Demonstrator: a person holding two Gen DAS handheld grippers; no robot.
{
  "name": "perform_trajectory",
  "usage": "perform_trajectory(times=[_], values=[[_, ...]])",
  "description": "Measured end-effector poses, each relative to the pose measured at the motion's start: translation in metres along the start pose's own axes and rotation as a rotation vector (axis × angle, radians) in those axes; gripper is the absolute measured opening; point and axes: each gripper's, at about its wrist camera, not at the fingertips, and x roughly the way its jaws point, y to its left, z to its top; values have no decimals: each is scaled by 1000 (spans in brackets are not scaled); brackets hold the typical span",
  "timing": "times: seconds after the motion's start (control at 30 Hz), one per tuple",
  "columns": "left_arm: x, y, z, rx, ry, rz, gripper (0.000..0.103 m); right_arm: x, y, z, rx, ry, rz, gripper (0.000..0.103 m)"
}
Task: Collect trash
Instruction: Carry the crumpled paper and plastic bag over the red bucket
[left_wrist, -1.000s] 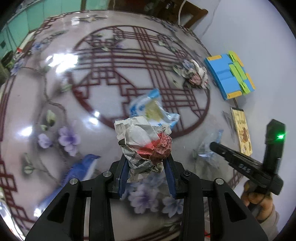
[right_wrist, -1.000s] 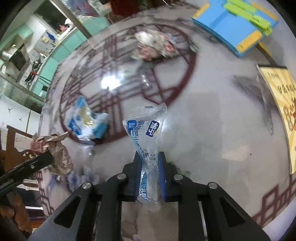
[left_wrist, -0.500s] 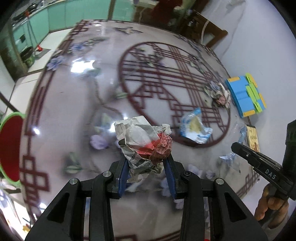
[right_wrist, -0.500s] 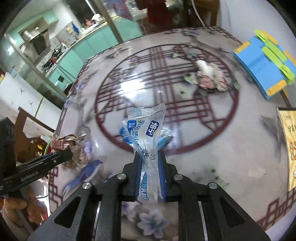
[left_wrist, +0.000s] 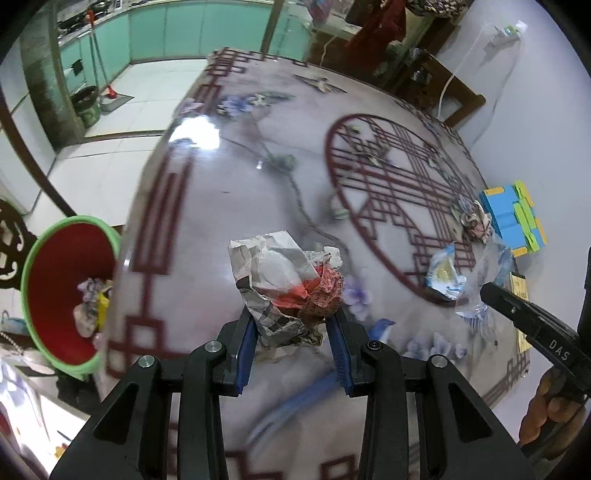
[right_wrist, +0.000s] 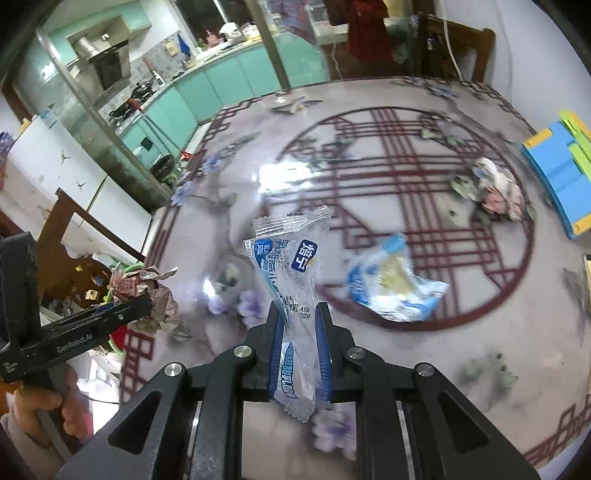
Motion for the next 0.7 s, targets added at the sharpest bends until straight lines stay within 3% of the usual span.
perform_trajectory(times=[0.7], values=[[-19, 119, -4, -156, -30, 55, 35, 29, 127, 19, -148, -5, 60, 15]])
